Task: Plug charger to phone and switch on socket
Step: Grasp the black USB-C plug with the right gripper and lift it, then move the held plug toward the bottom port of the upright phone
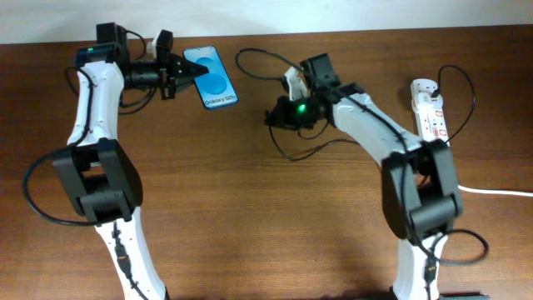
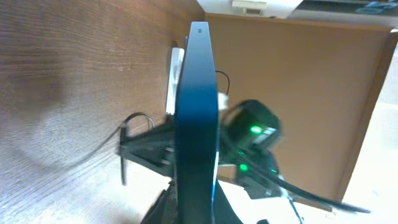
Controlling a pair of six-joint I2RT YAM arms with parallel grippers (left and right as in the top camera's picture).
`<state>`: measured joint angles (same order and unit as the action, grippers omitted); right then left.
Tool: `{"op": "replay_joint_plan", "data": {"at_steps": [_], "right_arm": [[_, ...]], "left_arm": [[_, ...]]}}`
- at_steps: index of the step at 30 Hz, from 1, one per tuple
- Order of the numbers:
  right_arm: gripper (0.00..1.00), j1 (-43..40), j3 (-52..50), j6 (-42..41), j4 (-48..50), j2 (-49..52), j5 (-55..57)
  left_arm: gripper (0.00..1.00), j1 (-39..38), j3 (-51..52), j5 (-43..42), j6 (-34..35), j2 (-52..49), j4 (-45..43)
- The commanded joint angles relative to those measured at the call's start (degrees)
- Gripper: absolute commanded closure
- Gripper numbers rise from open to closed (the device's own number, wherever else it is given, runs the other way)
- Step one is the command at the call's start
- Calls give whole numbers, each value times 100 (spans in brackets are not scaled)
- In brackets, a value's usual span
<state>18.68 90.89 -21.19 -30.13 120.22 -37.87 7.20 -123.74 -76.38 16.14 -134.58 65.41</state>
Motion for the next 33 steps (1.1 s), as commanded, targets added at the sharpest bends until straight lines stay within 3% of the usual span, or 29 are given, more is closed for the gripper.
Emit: {"op": "replay_joint_plan", "data": {"at_steps": [1,23,33], "right_arm": [[96,-79,9,433,-120,-645,-271],[96,-723,-50,1781,-2046,-2990,-1003],[96,-975,-1408,1729,-1672,-4041,-1528]], "left_arm": [[100,-42,-63,-337,-151,33,7],[100,-553,-63,-811,-688,33,28],[100,-999,-63,-807,-741,33,26]]}}
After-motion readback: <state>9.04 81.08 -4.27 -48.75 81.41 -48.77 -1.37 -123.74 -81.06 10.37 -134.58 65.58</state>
